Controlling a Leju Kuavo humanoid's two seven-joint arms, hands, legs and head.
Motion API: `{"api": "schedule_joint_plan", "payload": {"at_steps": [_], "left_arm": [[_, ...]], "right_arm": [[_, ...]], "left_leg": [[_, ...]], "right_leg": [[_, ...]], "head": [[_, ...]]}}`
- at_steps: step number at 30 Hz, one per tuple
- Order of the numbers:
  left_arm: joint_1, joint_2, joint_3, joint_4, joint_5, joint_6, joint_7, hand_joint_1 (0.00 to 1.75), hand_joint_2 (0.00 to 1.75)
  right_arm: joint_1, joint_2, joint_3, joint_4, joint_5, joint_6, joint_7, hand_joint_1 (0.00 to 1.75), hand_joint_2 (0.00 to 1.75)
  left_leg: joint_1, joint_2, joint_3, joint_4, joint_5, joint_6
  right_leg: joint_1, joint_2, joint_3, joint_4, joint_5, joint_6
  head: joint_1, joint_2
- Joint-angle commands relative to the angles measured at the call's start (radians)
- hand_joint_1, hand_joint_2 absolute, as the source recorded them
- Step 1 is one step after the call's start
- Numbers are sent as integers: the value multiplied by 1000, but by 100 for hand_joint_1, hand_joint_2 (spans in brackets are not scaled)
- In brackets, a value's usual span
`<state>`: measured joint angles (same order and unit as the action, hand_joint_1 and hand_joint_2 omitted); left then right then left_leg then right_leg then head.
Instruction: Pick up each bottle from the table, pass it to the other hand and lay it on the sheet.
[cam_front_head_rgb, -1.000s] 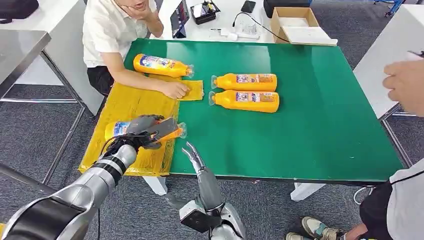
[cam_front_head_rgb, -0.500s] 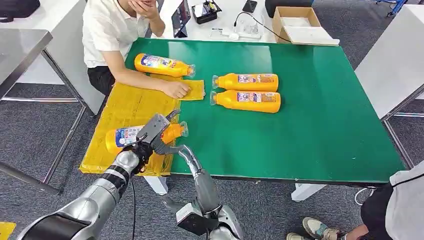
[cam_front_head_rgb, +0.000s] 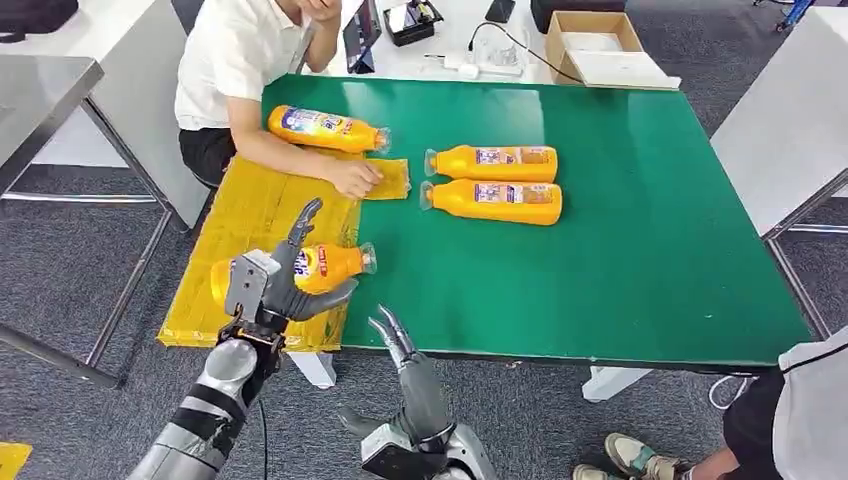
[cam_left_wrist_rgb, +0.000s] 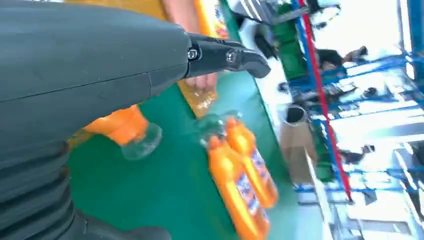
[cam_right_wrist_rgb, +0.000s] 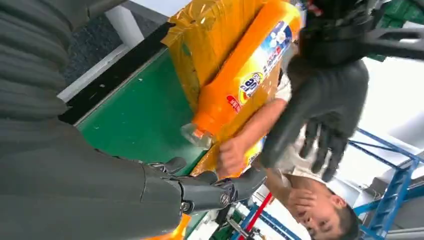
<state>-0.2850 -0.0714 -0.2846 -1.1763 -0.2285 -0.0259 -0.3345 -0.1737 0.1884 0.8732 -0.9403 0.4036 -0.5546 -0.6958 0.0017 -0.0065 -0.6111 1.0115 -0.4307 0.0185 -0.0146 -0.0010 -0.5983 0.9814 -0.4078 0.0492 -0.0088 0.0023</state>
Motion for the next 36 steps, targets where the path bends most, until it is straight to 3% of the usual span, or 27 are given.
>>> {"api": "schedule_joint_plan", "payload": {"at_steps": [1, 4, 5, 6, 12, 17, 28, 31, 36], "left_arm": [[124, 48, 9, -244, 102, 73, -67, 0, 175], [149, 46, 23, -287, 125, 84, -73, 0, 175], [195, 40, 52, -363, 184, 98, -82, 0, 175], [294, 9, 120, -528, 416, 71, -94, 0, 175], [339, -24, 125, -590, 551, 38, -126, 0, 175], [323, -39, 131, -565, 610, 17, -134, 0, 175], [318, -40, 140, -548, 615, 5, -135, 0, 175], [315, -46, 143, -537, 621, -17, -133, 0, 175], [325, -47, 140, -544, 614, -34, -142, 0, 175]], "right_arm": [[27, -27, -48, -15, 24, -5, -2, 0, 175], [35, -29, -55, -20, 30, -9, -2, 0, 175], [48, -32, -64, -28, 39, -11, -2, 0, 175], [96, -44, -107, -81, 22, -7, -2, 0, 175], [151, -104, -275, -284, 78, -82, 51, 0, 175], [72, -188, -417, -189, 353, -106, 169, 0, 175], [40, -189, -438, -142, 390, -88, 183, 0, 175], [-52, -234, -450, -51, 499, -77, 264, 0, 175], [-132, -251, -485, 17, 524, -43, 260, 0, 175]], "left_leg": [[0, 2, 3, -1, -1, -1], [1, 2, 4, -1, -1, -1], [1, 3, 5, -1, -2, -1], [1, 6, 5, 0, -3, -1], [1, 2, 2, 1, -3, -1], [0, -1, 3, -1, -1, 0], [-1, 2, 5, -1, -1, 1], [-1, 3, 6, -1, -1, 1], [-1, 4, 6, 0, -1, 1]], "right_leg": [[1, 2, 2, -1, 0, -1], [1, 2, 3, -1, -1, -2], [1, 2, 5, -1, -1, -2], [1, 5, 3, 0, -1, -2], [1, 1, 2, 0, -2, -1], [0, -2, 3, -2, -1, -1], [-1, 0, 5, -2, -1, -1], [-1, 2, 5, -2, 0, -1], [-1, 3, 6, -2, 1, -1]], "head": [[0, 0], [0, 0], [0, 0], [0, 0], [0, 0], [0, 0], [0, 0], [0, 0], [0, 0]]}}
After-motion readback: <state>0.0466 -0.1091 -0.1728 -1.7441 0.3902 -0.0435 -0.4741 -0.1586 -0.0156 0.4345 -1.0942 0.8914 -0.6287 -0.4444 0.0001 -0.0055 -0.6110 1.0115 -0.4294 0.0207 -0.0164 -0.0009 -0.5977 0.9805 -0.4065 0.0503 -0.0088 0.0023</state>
